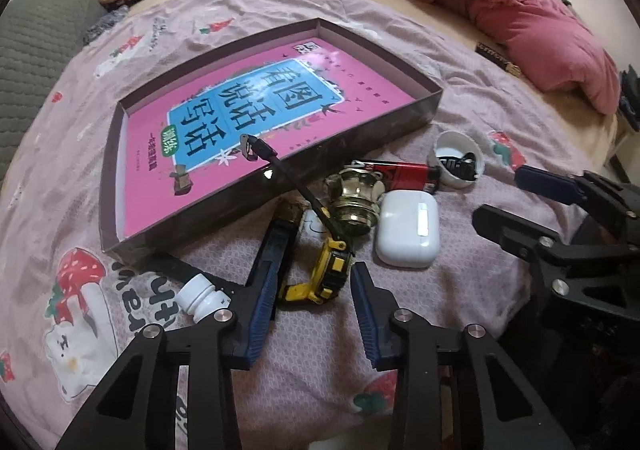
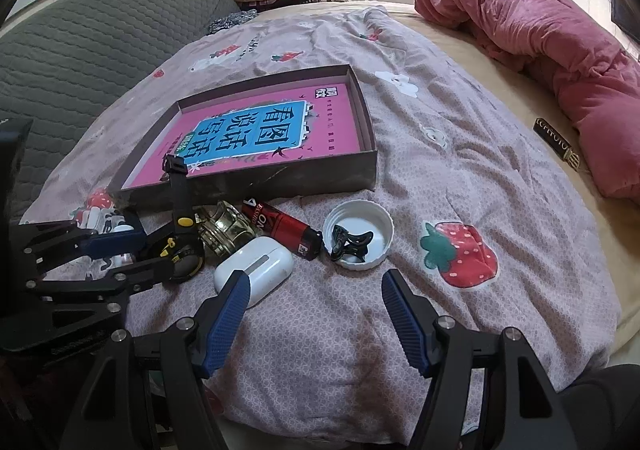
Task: Organize rigid objects
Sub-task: 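Close the left gripper on the black-yellow watch while the right gripper grasps the white earbuds case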
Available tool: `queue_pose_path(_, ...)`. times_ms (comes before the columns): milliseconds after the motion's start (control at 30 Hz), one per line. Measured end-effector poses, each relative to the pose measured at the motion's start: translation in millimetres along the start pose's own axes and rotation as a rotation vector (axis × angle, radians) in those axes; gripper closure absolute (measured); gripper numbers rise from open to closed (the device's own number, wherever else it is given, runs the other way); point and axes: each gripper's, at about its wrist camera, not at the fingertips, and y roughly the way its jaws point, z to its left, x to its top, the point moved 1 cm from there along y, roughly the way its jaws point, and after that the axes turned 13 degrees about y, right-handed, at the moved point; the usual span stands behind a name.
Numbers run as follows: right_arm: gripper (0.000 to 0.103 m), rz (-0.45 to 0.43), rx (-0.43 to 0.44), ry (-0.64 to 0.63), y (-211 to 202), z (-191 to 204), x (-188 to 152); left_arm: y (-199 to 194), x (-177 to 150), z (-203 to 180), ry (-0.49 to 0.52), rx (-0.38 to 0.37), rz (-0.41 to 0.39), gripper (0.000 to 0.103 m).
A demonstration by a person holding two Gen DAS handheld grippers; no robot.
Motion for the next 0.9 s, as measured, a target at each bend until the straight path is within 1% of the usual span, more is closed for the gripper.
queue_pose_path(100,0.035,0.006,0.003,0.016,1,-3,1,-2,2,6,-0.010,-0.022,0.001,0.064)
queue_pose_path(233,0.035,0.005,0.010,0.021,1,-4,2,1,3,12,-0.035,-0.051,0.023,0.064)
queue_pose_path(367,0.035,0.007,0.017,0.027,0,-6,3,-1,4,11,-0.050,-0.087,0.028,0.064)
queue_pose_path(633,0.035,0.015,0.026,0.034,2,-6,4,6,11,-3,-0.007,-0.079,0.040,0.064)
queue_pose_path(733,0.035,0.019,0.026,0.032,3,-5,3,11,16,-6,0.007,-0.091,0.045,0.064)
queue_pose_path(900,0.035,0.031,0.022,0.030,5,-5,1,19,24,-11,0.033,-0.085,0.060,0.069)
